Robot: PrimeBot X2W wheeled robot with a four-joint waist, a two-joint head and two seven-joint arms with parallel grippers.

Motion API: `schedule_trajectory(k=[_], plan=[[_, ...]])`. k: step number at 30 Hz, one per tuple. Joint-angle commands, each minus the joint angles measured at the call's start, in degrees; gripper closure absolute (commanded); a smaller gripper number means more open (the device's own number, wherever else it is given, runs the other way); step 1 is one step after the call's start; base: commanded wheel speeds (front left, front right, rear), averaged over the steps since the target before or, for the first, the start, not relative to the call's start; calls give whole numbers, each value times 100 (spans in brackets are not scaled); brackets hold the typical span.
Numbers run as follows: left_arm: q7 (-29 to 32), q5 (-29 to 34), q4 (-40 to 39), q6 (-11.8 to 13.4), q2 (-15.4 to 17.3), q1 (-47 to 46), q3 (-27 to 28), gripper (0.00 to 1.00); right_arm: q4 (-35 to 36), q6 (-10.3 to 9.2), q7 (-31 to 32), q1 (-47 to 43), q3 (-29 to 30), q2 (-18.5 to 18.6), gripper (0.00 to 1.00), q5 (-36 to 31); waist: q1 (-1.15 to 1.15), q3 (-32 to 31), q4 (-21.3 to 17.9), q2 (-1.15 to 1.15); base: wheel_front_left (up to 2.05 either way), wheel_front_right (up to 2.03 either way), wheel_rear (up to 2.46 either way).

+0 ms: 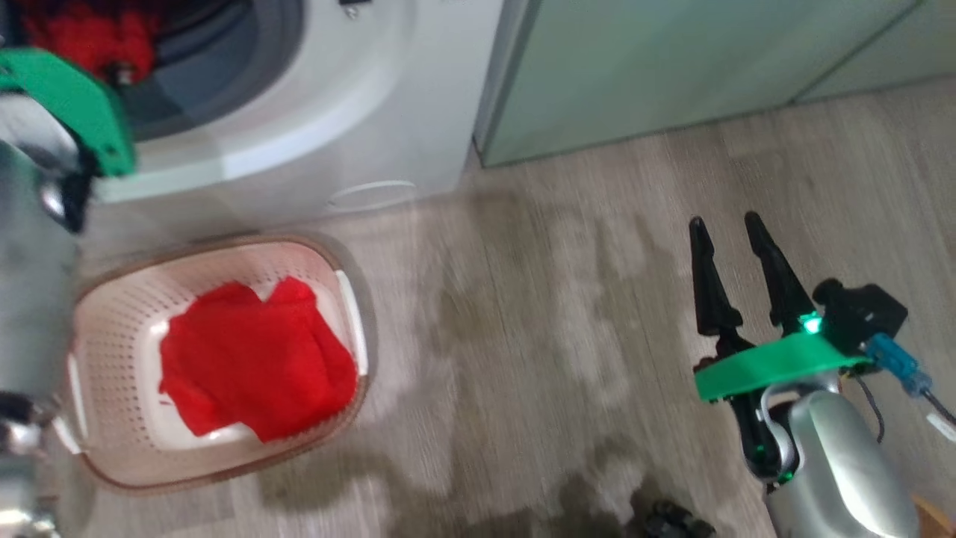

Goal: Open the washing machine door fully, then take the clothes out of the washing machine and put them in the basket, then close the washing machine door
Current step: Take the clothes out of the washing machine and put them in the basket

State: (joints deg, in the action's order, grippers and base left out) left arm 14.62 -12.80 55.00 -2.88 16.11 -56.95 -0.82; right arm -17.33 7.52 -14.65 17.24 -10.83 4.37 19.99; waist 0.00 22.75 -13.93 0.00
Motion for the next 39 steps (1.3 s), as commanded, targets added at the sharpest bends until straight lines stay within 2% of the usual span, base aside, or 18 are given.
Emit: schedule_trajectory(k=[1, 11, 18, 20, 21, 22, 23, 31, 39], plan=[[-4, 68, -72, 77, 368, -420, 93, 0, 200, -3, -35, 125, -143, -49, 0, 38, 0, 382, -253, 0, 0, 0, 0], [21, 103, 688, 213, 670, -1724, 48, 0, 266, -3, -35, 472, -202, -111, 0, 81, 0, 1131, -493, 0, 0, 0, 0], [498, 94, 1355, 206, 820, -2133, -27, 0, 296, -3, -35, 571, -230, -132, 0, 97, 0, 1461, -607, 0, 0, 0, 0], [664, 71, 1489, 125, 804, -2181, -56, 0, 298, -3, -35, 575, -218, -135, 0, 98, 0, 1517, -617, 0, 0, 0, 0], [690, 36, 1525, 83, 788, -2200, -45, 38, 303, -3, -35, 576, -208, -136, 0, 90, 0, 1541, -618, 0, 0, 0, 0], [685, 21, 1549, 50, 774, -2204, -52, 87, 310, -3, -35, 575, -200, -137, 0, 78, 0, 1556, -616, 0, 0, 0, 0], [672, 13, 1570, 25, 759, -2198, -65, 100, 314, -3, -35, 569, -188, -138, 0, 68, 0, 1568, -611, 0, 0, 0, 0], [-159, -64, 1603, 40, 523, -1971, -99, 100, 260, -3, -35, 501, -78, -104, 0, 1, 0, 1342, -411, 0, 0, 0, 0], [-695, -132, 1700, -84, 224, -1571, -178, 100, 194, -3, -35, 408, -133, 5, 0, -22, 0, 802, -174, 0, 0, 0, 0]])
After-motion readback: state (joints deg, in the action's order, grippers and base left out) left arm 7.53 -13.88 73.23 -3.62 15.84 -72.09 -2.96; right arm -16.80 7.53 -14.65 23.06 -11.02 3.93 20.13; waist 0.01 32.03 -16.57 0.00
